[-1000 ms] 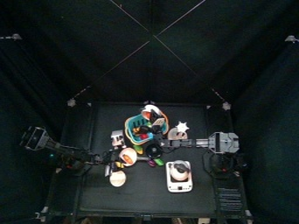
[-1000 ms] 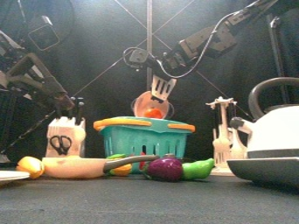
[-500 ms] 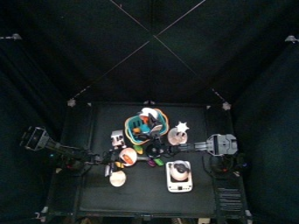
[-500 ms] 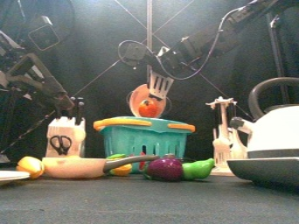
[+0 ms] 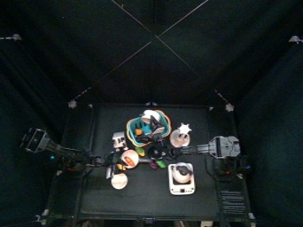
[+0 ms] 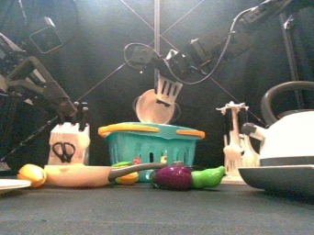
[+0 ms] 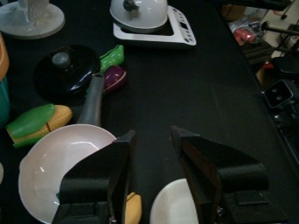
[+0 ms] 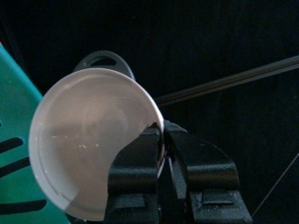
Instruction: Tip orange in pot into basket
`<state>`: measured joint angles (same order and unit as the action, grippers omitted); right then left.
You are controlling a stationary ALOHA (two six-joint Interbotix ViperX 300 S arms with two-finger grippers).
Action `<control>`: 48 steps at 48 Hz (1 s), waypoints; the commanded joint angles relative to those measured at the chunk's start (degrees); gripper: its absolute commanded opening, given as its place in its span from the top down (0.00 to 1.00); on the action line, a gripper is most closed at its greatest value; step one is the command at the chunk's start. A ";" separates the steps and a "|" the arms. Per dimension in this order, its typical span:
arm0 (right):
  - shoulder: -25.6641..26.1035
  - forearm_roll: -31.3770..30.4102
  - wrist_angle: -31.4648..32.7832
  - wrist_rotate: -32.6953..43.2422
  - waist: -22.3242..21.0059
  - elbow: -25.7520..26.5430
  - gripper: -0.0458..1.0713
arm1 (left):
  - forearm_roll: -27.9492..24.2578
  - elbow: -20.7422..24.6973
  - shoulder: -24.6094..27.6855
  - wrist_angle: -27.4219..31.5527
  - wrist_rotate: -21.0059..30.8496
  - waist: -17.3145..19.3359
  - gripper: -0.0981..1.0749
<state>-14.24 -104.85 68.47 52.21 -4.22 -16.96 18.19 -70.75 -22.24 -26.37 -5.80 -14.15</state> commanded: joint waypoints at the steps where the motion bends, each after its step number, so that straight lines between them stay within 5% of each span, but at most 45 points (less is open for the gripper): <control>1: 2.99 4.48 -1.67 0.35 -0.18 1.76 0.77 | 0.18 0.62 -0.18 -0.18 0.00 0.18 0.25; 28: 8.79 21.62 -17.58 0.70 -0.62 1.85 0.77 | 0.09 0.53 -0.18 -0.18 0.00 0.44 0.25; 48: 9.05 22.06 -14.24 0.62 -0.62 1.05 0.77 | 0.26 0.35 -0.18 0.00 0.00 0.26 0.25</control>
